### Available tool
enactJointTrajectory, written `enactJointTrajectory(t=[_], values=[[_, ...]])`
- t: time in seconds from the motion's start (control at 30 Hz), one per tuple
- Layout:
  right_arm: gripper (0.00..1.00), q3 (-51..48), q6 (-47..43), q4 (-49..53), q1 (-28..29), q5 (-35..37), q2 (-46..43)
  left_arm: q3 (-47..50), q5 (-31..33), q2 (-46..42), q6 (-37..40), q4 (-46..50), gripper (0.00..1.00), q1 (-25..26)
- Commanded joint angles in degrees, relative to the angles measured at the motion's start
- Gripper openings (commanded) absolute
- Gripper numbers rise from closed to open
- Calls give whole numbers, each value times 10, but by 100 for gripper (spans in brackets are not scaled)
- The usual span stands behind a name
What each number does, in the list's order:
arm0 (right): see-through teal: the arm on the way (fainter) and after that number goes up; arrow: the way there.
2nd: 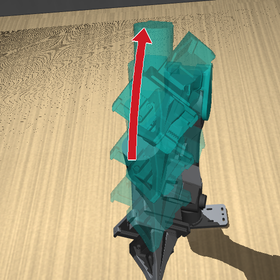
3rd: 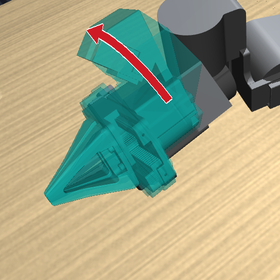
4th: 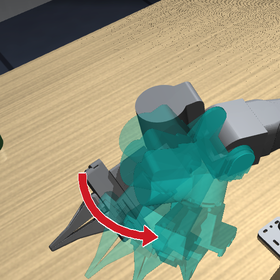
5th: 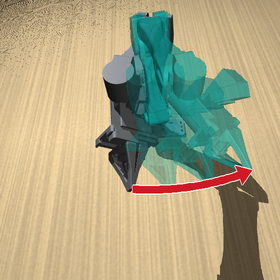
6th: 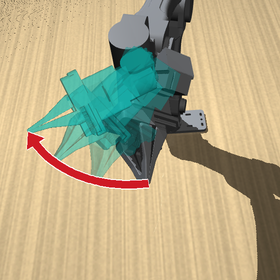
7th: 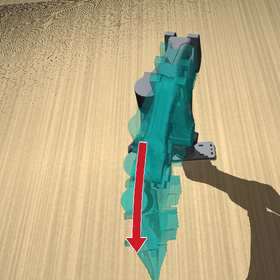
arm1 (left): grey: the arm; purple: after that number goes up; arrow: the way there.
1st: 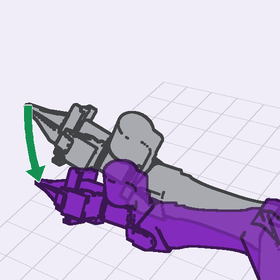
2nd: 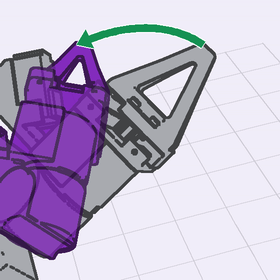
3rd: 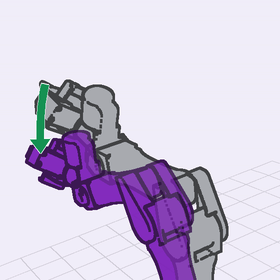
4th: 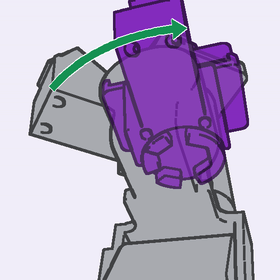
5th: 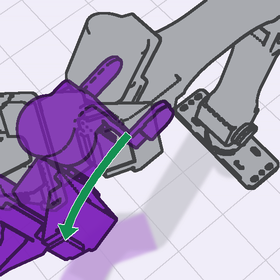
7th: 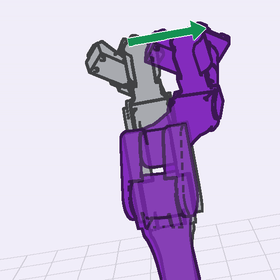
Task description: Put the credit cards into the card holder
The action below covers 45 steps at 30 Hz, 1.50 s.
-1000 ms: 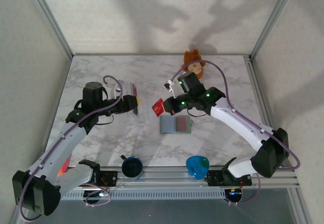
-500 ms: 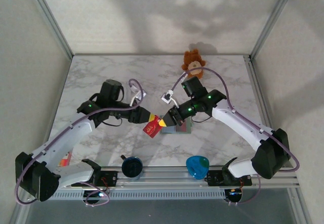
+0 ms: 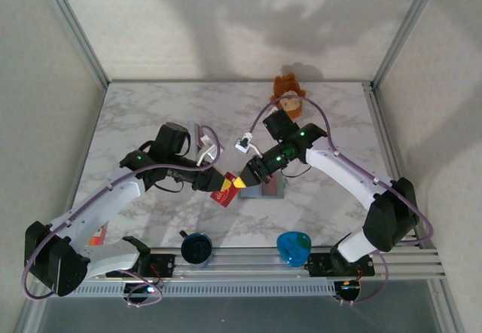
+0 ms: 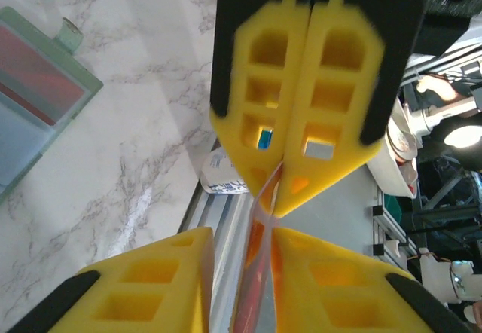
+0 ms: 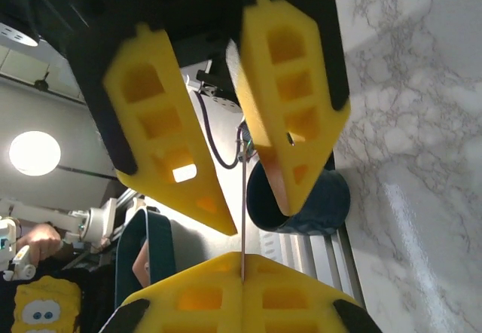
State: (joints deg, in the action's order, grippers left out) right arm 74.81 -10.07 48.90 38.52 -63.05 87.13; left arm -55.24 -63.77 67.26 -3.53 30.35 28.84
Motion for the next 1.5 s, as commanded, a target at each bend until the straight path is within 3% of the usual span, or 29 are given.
enactJointTrajectory(t=[0.0,0.1,0.3,0.33,0.4,0.47,0.53,0.67,0.83,1.17,1.47], values=[[0,27,-50,64,-13,-11,14,16,-25,-14,9,9,30,4],[0,39,-76,97,-15,-1,25,33,-25,-19,-2,-7,27,6],[2,39,-41,54,-24,36,32,36,-14,-2,-13,-24,0,16],[9,36,-26,38,-27,53,28,38,-8,-2,-21,-35,0,16],[13,20,7,2,-38,72,15,38,8,0,-45,-57,0,16],[31,-4,52,-47,-52,87,-3,46,30,7,-88,-94,0,16],[44,-28,100,-89,-70,124,-20,62,69,11,-140,-138,0,16],[52,-76,199,-126,-115,241,-32,92,156,30,-245,-232,0,20],[53,-129,275,-131,-146,405,-16,116,250,66,-361,-301,0,43],[55,-198,331,-156,-148,551,5,93,325,185,-453,-370,1,111],[56,-217,333,-172,-148,547,21,54,317,286,-444,-389,0,114]])
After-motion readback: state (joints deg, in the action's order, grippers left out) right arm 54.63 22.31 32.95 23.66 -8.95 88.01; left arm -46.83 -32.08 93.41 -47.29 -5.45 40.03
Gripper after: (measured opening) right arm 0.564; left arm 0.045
